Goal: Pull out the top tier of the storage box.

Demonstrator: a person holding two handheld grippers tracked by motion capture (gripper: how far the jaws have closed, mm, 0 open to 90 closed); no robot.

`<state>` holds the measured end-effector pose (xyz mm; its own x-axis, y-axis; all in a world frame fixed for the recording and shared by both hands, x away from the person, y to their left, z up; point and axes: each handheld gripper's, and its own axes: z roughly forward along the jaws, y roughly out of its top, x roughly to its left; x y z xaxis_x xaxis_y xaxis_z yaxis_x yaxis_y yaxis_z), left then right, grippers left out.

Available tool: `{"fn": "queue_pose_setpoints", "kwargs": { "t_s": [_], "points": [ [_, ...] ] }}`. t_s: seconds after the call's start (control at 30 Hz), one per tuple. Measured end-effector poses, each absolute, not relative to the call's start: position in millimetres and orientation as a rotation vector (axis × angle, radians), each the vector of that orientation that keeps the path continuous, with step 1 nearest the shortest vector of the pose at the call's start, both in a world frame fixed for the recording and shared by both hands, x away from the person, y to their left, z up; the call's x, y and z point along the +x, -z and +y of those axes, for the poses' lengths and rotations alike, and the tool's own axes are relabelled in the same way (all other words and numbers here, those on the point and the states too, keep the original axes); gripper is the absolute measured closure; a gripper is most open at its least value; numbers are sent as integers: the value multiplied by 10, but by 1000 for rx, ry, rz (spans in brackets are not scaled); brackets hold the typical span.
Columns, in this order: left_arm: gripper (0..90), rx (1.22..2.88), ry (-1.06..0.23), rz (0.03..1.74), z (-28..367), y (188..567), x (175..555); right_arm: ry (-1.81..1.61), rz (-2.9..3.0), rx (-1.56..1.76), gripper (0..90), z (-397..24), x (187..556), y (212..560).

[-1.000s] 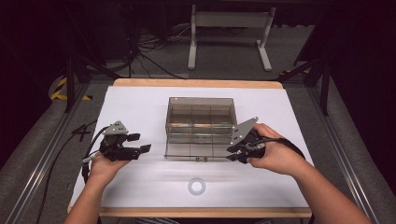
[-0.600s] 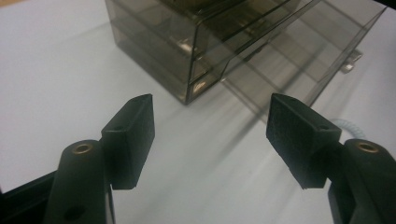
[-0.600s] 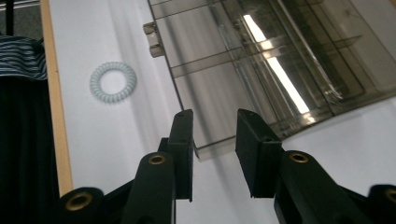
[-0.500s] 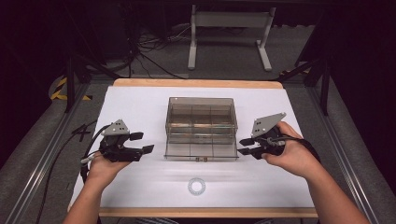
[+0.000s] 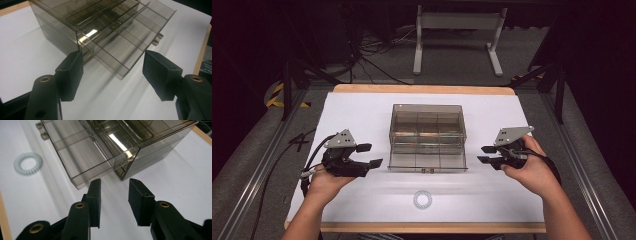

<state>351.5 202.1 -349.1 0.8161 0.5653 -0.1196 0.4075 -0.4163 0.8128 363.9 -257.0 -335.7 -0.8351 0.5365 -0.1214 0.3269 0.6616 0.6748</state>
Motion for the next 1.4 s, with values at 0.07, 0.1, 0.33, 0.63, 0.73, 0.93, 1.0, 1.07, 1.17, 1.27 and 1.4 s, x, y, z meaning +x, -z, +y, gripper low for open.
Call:
{"fn": "queue_pose_setpoints", "kwargs": {
  "t_s": [0.07,0.1,0.33,0.63,0.73,0.93,1.0,1.07,1.17,1.27,1.4],
  "points": [
    [336,2070,-213,702,1999,3483,3504,-984,2566,703,636,-2584,3636,3370],
    [336,2076,-207,694,1969,3473,3484,-1004,2559,718,635,-2598,3631,3384],
    [337,2108,-182,651,1853,3460,3434,-1004,2546,789,627,-2679,3638,3465],
    [346,2145,-129,579,1690,3434,3347,-1014,2539,830,620,-2745,3646,3520],
    [352,2174,-125,540,1599,3431,3308,-1012,2540,825,627,-2754,3644,3523],
    [364,2200,-115,483,1421,3424,3246,-1018,2537,833,634,-2782,3635,3538],
    [389,2219,-122,457,1341,3444,3231,-1012,2541,831,641,-2793,3626,3543],
    [403,2226,-122,447,1279,3460,3223,-1009,2539,829,643,-2806,3616,3541],
    [429,2228,-93,437,1207,3480,3230,-1012,2536,837,646,-2826,3598,3537],
    [455,2230,-65,432,1144,3507,3245,-1012,2533,842,647,-2846,3583,3540],
    [476,2278,-58,411,1050,3559,3260,-1010,2533,846,647,-2859,3566,3549]
  ]
}}
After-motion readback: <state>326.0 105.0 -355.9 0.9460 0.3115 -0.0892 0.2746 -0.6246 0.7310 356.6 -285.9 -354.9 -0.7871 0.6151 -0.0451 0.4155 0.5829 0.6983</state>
